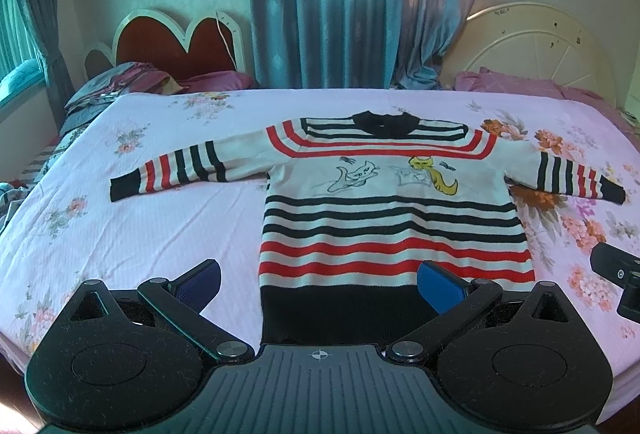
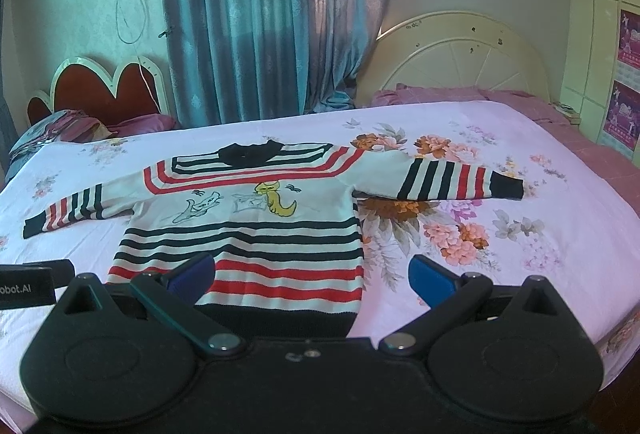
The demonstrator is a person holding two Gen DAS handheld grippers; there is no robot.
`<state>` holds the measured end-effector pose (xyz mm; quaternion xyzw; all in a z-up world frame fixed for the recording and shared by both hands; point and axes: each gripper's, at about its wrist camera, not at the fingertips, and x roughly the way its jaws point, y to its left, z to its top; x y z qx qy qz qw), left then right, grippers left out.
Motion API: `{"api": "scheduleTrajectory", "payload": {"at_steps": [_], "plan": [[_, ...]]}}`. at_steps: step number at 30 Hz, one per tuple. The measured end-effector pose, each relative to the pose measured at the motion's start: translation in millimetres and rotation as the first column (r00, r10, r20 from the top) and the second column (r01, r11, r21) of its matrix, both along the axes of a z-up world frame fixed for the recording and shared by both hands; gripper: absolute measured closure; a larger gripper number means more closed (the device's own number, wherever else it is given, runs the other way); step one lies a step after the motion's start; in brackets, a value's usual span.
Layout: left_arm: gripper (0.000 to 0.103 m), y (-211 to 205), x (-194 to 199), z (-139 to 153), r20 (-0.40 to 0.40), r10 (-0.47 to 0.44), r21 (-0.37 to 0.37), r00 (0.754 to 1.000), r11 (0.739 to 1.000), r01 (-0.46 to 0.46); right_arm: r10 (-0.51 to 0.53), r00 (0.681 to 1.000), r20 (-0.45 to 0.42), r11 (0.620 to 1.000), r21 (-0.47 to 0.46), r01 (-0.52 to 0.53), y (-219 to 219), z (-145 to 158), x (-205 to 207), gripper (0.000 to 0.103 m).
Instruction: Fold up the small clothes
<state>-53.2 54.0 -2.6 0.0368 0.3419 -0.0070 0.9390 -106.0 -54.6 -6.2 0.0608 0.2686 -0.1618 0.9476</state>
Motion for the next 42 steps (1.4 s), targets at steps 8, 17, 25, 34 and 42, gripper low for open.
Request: {"api": "scheduleTrajectory", "payload": {"at_steps": [8,17,25,34,42], "plan": [[0.000,1.3,19.1,-1.6,-0.012,-0.007,0.006,1.000,1.000,0.007,-0.021,1.000,0.000,1.000,-0.003,0.021,-1.7,-1.6,6.8,0.001],[0.000,4.9,40.7,-7.5,-0.021,-0.020,0.003,1.000,1.000,0.020,-0.067,0.998,-0.001,0.998,-0.005,0.067,-7.1,-3.0,16.5,0.001],[0.000,5.2,81.1,-12.1,0.003,-0.081,-0.014,0.997,0.997,0.081,-0.124,0.992,0.018,0.992,-0.011,0.124,-14.8,-5.2,32.5,0.001],[0.000,4.2,141.7,-19.8,-0.023,-0.162,-0.006,0.987,0.987,0.162,-0.206,0.978,0.024,0.978,-0.022,0.207,-21.1,-7.5,67.7,0.006],[0.000,1.7,186.9,-30.1,-0.022,-0.195,-0.015,0.981,0.981,0.195,-0.288,0.958,-0.010,0.958,-0.019,0.287,-33.6,-17.6,97.2,0.007]]}}
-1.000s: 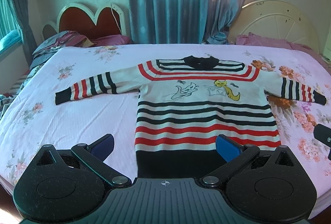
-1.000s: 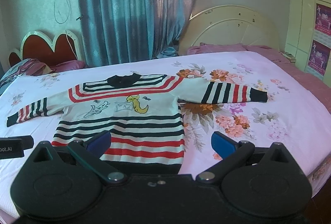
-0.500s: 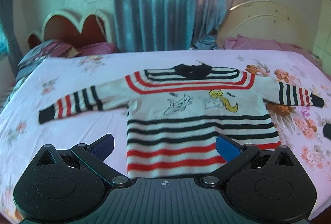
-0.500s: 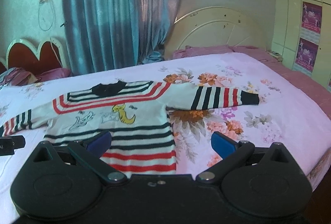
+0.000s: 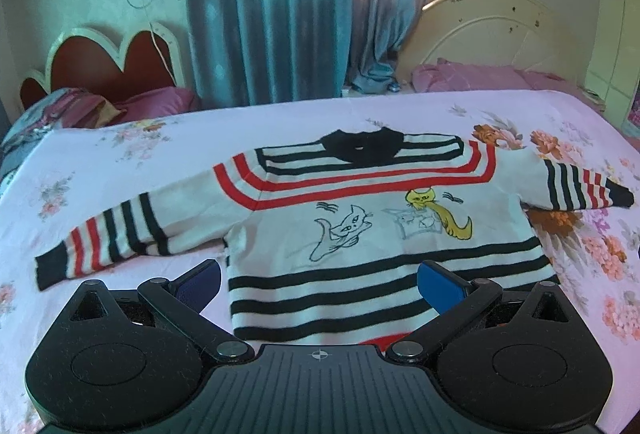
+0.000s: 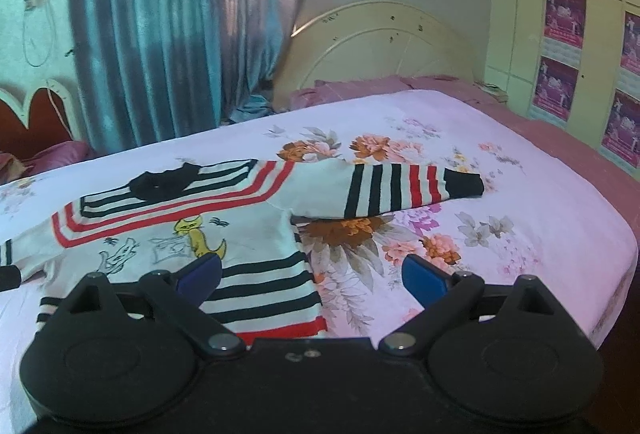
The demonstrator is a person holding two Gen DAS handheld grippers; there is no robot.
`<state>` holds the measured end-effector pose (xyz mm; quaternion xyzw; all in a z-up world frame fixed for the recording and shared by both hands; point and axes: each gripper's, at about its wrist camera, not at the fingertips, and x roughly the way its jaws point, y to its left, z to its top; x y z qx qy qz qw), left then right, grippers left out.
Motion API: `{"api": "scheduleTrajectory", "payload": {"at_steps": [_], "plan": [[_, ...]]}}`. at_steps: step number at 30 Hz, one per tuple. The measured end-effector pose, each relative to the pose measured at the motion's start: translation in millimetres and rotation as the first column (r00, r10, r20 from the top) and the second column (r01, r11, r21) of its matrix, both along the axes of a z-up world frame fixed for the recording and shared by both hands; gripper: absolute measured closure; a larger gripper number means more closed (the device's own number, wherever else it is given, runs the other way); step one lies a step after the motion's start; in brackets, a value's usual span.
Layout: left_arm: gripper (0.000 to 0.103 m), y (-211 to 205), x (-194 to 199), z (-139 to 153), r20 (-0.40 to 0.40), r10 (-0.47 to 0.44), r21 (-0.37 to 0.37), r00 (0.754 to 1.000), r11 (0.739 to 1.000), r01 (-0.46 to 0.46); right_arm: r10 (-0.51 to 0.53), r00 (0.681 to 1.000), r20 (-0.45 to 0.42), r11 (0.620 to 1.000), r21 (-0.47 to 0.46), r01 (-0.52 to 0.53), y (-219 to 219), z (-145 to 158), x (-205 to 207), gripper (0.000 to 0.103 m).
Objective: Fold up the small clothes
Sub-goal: 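Move the right gripper to the black sleeve cuff and grasp it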
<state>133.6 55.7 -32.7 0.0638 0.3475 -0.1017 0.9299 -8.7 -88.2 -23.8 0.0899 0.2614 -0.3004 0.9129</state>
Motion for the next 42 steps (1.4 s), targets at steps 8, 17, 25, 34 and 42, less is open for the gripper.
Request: {"api": "scheduleTrajectory", "payload": {"at_steps": [8,17,25,34,42], "plan": [[0.000,-35.8,44.8,-23.1,-0.028,-0.021,0.017,0.999,1.000,0.022,-0.041,0.999,-0.030,0.999,0.018,0.042,-44.8,-13.5,28.5,0.018],[0.000,-108.7,98.0,-50.5,-0.052,0.004,0.046,0.999,0.999,-0.002,-0.100,0.992,-0.078,0.989,0.101,0.107,-165.4,-49.8,67.6,0.029],[0.000,-160.3,134.7,-71.3,-0.071,0.027,0.063,0.997,0.998,-0.023,-0.194,0.973,-0.128,0.961,0.172,0.214,-272.0,-79.7,84.4,0.032],[0.000,-192.6,159.4,-89.2,-0.069,0.017,0.104,0.997,0.995,-0.009,-0.291,0.944,-0.154,0.909,0.265,0.323,-357.6,-112.1,94.6,0.035],[0.000,-193.1,175.3,-100.5,-0.088,0.014,0.107,0.996,0.994,-0.004,-0.351,0.931,-0.106,0.852,0.377,0.364,-399.3,-131.7,100.5,0.062]]}}
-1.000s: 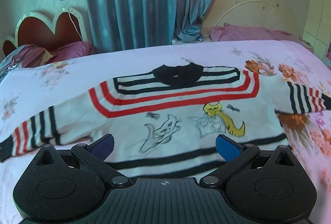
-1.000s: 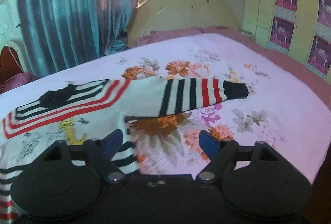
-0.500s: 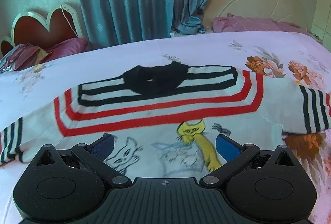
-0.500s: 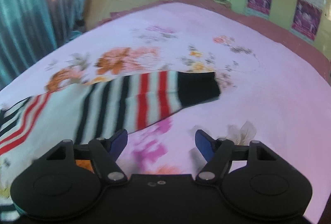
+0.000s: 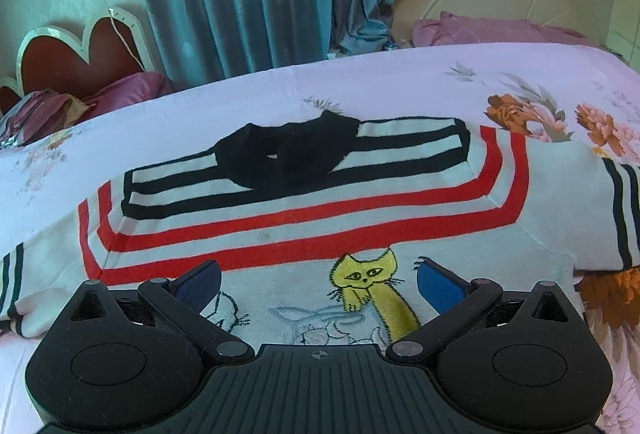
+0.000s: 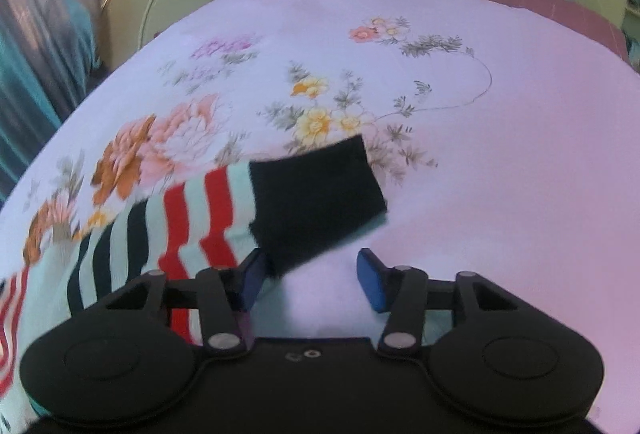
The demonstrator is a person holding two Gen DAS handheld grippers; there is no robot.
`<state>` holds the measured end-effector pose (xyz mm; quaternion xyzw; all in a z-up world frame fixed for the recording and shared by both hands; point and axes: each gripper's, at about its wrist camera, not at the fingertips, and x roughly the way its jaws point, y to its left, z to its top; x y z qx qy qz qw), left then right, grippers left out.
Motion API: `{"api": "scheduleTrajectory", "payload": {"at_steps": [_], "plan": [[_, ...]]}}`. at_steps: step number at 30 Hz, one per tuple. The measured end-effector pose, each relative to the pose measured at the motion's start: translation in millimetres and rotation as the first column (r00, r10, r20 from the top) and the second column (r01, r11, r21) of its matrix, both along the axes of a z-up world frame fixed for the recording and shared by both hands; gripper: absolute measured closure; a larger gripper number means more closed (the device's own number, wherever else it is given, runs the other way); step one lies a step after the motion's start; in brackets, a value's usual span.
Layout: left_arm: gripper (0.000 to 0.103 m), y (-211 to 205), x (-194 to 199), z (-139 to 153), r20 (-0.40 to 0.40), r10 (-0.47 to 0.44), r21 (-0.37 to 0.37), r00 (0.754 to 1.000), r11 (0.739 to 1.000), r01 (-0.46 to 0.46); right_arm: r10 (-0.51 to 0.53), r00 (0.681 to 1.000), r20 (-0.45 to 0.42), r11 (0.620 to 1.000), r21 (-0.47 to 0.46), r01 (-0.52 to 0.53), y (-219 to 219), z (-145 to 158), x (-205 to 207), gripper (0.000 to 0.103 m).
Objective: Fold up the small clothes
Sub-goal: 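Move the right gripper to the black sleeve cuff and grasp it, then carry the held sleeve across the sweater body and release it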
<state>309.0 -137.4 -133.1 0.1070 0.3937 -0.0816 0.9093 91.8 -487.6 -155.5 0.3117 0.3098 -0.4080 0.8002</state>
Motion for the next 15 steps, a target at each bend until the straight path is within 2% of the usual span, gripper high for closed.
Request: {"api": "scheduleTrajectory", "payload": {"at_steps": [5,11,15], "plan": [[0.000,6.1,5.6,-4.1,-0.013,-0.005,-0.002,1.000,1.000,0.005,-0.003,0.999,0.041,1.000,-0.001,0.003,-8.2,-0.7,7.1,0.092],[0.000,14.6,8.5,-3.0,-0.007,0.004,-0.016,1.000,1.000,-0.004,0.017,0.998,0.067,0.998,-0.063,-0.013,-1.0,8.7,7.6,0.096],[0.000,22.3,10.3,0.1,-0.006,0.013,-0.019,1.000,1.000,-0.013,0.089,0.993,0.082,0.985,-0.158,-0.075,17.8,31.7,13.1,0.096]]}}
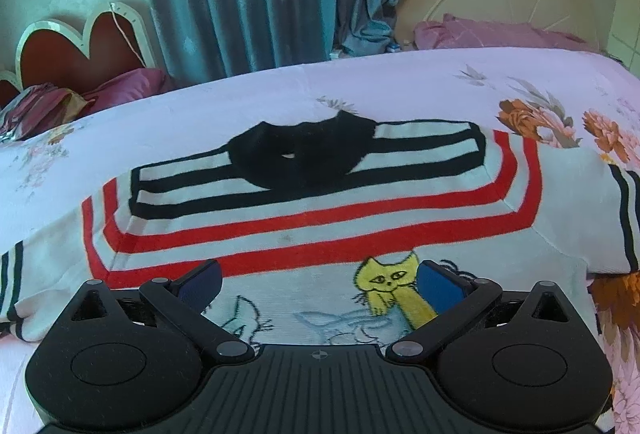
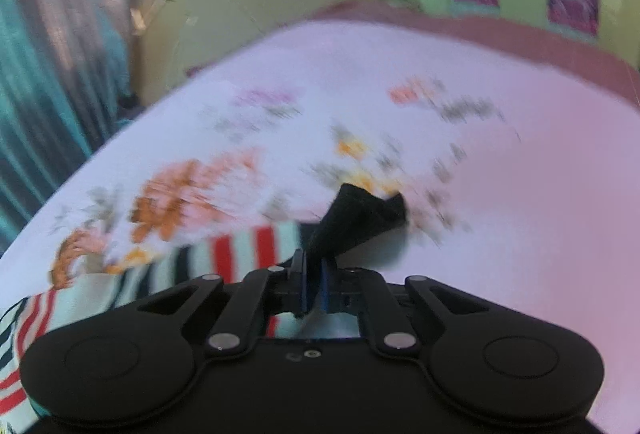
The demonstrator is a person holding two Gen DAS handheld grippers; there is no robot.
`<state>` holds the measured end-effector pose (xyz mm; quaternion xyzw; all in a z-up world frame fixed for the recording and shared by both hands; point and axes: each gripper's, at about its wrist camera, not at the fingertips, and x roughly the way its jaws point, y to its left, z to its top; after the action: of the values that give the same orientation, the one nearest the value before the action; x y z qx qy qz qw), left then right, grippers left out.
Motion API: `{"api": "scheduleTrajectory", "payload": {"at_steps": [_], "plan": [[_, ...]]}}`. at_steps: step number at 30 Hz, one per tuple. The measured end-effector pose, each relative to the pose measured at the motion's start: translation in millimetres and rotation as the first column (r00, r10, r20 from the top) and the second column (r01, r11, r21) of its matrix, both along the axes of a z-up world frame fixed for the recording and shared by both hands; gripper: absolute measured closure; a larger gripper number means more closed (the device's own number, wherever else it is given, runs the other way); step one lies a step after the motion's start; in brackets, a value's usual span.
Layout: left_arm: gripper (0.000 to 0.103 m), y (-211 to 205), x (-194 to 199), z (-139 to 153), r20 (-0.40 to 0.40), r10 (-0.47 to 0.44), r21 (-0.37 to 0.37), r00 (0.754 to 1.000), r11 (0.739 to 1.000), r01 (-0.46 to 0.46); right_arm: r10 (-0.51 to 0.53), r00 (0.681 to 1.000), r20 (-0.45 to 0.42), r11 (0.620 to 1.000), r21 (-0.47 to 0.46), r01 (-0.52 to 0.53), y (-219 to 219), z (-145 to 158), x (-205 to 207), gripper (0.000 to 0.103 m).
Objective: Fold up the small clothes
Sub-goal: 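Carry the held sleeve across the sweater body and release it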
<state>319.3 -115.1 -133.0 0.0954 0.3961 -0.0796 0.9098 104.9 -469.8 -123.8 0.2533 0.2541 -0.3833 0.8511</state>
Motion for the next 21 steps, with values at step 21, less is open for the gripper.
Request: {"api": "scheduleTrajectory", "payload": {"at_steps": [21], "plan": [[0.000,89.1,-5.2,16.1,-0.002,0.177,-0.056,0.984,0.983,-0.177,0.818,0.568,-0.091,0.572,0.026,-0.820,279.0,-10.3,165.6,0.072]]}}
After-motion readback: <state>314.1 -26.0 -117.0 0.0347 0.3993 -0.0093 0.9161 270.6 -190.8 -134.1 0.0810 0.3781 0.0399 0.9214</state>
